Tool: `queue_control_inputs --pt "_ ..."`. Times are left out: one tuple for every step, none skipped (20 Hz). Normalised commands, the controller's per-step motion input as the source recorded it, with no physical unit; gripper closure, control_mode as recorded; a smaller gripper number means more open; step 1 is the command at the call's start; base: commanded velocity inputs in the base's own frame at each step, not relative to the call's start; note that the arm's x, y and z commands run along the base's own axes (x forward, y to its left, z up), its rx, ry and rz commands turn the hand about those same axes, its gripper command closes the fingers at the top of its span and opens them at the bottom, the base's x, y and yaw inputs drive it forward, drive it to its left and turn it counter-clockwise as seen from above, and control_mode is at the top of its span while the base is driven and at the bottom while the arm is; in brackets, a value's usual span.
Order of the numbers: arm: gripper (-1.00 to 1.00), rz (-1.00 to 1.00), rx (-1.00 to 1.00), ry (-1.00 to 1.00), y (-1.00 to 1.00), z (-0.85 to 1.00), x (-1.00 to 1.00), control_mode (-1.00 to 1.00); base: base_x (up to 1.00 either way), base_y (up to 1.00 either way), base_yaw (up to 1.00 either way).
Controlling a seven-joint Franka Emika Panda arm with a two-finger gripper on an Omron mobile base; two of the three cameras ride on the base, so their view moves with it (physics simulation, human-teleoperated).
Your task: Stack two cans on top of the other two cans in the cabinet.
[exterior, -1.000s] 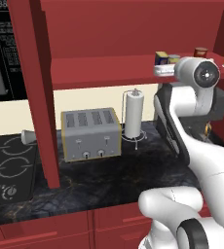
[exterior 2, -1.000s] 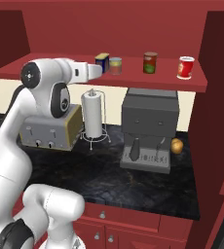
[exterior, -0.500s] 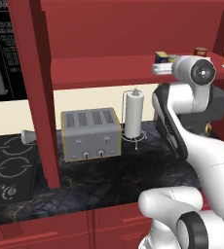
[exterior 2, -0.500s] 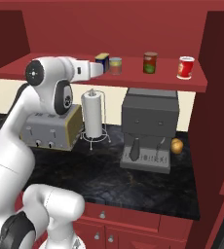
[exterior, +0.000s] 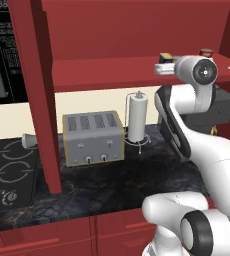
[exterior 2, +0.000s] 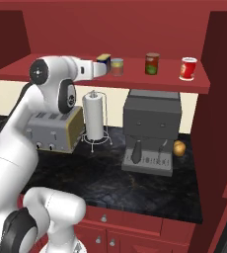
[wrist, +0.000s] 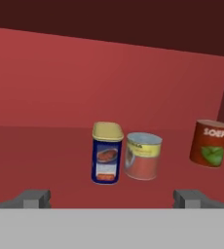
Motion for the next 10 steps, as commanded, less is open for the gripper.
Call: queue_control_inputs --pt "-1.0 0.0 0.05 0.0 0.0 0.0 0.16 -1.0 0.0 0.0 0.0" --pt "-1.0 0.0 0.05 -0.01 0.0 0.0 0.17 -1.0 0.0 0.0 0.0" --pt "-1.0 0.0 0.06 -0.01 0.0 0.0 0.16 -1.0 0.0 0.0 0.0" --pt "-1.0 0.0 0.05 -0.01 0.0 0.0 0.17 -1.0 0.0 0.0 0.0" --pt "-1.0 0.0 0.05 -0.01 0.0 -0.01 0.16 -1.0 0.0 0.0 0.0" --pt "-1.0 0.0 0.05 -0.01 0.0 -0.01 0.16 -1.0 0.0 0.0 0.0" --pt "-1.0 0.0 0.05 -0.01 0.0 -0.03 0.16 -1.0 0.0 0.0 0.0" --pt "-1.0 0.0 0.05 -0.01 0.0 -0.08 0.19 -1.0 0.0 0.0 0.0" --pt "-1.0 0.0 0.05 -0.02 0.0 -0.14 0.2 -1.0 0.0 0.0 0.0" --pt "-1.0 0.0 0.06 -0.03 0.0 -0.2 0.19 -1.0 0.0 0.0 0.0"
